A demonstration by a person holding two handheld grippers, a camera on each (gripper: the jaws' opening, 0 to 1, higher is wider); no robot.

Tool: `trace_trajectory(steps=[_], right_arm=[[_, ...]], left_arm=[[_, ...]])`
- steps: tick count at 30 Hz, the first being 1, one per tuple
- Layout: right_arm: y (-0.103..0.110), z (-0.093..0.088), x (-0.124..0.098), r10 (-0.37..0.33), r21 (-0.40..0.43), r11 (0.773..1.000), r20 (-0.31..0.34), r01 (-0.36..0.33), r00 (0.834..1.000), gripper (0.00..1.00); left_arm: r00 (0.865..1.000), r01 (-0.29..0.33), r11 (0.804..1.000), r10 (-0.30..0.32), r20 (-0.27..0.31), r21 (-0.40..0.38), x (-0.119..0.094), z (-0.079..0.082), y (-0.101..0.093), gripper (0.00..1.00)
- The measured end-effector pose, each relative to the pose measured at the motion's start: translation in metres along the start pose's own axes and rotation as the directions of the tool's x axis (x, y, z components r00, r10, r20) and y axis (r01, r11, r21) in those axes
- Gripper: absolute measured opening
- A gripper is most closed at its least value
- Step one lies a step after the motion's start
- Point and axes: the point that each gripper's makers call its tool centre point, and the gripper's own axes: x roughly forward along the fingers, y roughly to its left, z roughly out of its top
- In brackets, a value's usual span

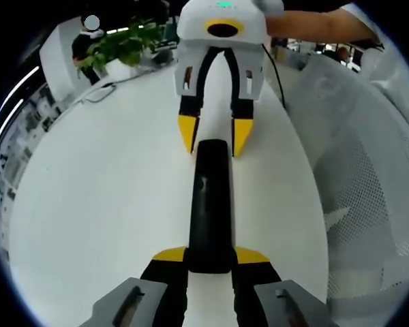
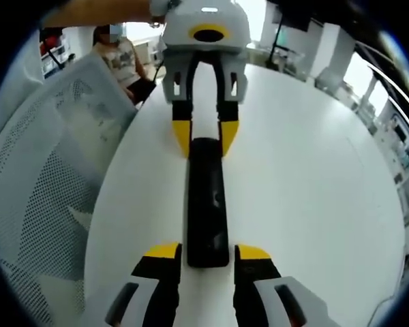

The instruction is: Press the specified remote control buttons in sequence, fully releasing each button before pressing the next.

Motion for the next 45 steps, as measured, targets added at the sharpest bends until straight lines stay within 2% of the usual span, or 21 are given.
trace_trajectory(steps=[8, 12, 18, 38, 45], right_arm=[[-0.004, 0.009, -0.018, -0.025, -0.025, 0.999, 0.012, 0.025, 1.000, 0.23], [-0.009, 0.010, -0.023, -0.038, -0.036, 0.999, 0.011, 0.039, 0.999, 0.17], [-0.014, 0.005, -0.026, -0.055, -0.071, 0.996, -0.028, 0.053, 0.998, 0.09], [-0.008, 0.003, -0.024, -0.005, -0.133, 0.991, -0.106, -0.009, 0.994, 0.04], [-0.008, -0.001, -0.023, 0.002, -0.158, 0.987, -0.142, -0.024, 0.990, 0.00]], left_arm=[[1.000, 0.002, 1.000, -0.002, 0.003, 0.001, 0.000, 0.000, 0.000, 0.23], [1.000, 0.000, 1.000, 0.000, 0.011, 0.001, -0.001, 0.000, -0.001, 0.23], [1.000, -0.001, 1.000, 0.001, 0.016, 0.001, 0.000, 0.000, 0.000, 0.23], [1.000, -0.002, 1.000, 0.002, 0.016, -0.004, 0.000, 0.001, 0.000, 0.23], [1.000, -0.002, 1.000, 0.002, 0.019, -0.005, -0.001, 0.001, 0.000, 0.23]])
